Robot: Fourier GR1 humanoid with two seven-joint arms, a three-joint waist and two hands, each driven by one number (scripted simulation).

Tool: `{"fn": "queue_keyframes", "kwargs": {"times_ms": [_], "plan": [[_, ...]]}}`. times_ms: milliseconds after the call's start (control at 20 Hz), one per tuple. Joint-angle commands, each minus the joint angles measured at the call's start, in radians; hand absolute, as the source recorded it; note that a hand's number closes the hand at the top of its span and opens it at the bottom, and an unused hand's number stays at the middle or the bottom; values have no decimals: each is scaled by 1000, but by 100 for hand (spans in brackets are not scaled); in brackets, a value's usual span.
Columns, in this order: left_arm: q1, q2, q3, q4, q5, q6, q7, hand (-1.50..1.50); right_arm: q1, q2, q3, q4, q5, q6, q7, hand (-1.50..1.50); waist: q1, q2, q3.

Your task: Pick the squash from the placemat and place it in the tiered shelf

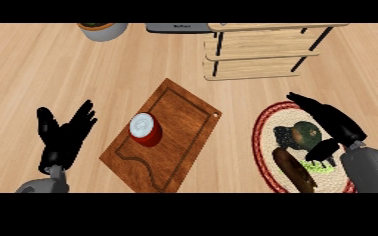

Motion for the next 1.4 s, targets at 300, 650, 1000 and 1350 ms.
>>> {"fn": "queue_keyframes", "kwargs": {"times_ms": [300,650,1000,1350], "plan": [[-18,-9,6,-11,-12,14,30,0,9,15,146,23,153,4,-113,150,-2,-1,0],[-67,-33,0,28,-29,35,34,0,49,19,78,14,83,-30,-251,150,-6,0,0],[38,-6,10,-25,-19,-5,2,0,79,280,147,-276,102,71,205,150,-4,-9,-2],[12,-3,20,3,-23,7,7,0,63,433,299,-632,4,10,635,150,-20,-16,-2]]}}
